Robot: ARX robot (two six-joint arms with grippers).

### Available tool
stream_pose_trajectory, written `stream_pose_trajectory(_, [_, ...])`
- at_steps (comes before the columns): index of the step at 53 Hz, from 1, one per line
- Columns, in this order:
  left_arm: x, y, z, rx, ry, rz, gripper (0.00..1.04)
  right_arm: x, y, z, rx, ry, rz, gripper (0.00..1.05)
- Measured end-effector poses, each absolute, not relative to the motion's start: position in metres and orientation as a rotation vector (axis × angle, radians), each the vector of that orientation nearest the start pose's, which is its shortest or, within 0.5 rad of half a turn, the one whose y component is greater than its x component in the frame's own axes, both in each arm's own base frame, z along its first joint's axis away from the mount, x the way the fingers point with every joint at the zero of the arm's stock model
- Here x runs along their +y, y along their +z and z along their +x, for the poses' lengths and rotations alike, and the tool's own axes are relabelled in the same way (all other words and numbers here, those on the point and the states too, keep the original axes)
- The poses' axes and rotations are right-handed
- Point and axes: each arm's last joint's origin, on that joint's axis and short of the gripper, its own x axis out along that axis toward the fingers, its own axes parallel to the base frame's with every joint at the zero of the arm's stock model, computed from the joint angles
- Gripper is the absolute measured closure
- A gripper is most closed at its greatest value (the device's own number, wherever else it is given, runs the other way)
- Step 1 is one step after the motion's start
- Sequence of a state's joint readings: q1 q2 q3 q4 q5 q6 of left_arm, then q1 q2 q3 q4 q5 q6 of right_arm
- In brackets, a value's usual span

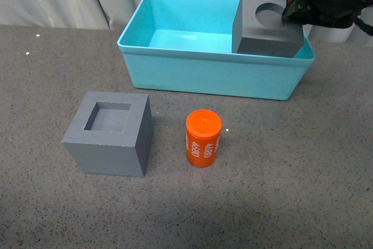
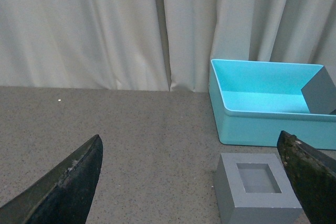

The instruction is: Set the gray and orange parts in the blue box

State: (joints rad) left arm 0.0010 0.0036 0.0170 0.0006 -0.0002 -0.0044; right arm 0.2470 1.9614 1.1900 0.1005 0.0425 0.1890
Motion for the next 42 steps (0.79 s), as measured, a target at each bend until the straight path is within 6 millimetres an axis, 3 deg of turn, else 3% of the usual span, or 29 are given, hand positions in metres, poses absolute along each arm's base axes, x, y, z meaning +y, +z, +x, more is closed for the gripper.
stream_pose_trajectory(13, [0.000,0.169,0.097,-0.014,0.001,-0.005,0.07,0.100,0.134,0.422,0.758,0.111,0.077,0.87])
stream_pose_trajectory(30, [0.000,0.169,0.097,-0.014,0.001,-0.005,0.07,0.099,0.120,0.438,0.829,0.090,0.064,0.87])
stream_pose_trajectory(42, [0.000,0.169,0.097,-0.014,0.001,-0.005,0.07,0.098,0.127,0.440,0.777,0.089,0.057,0.43])
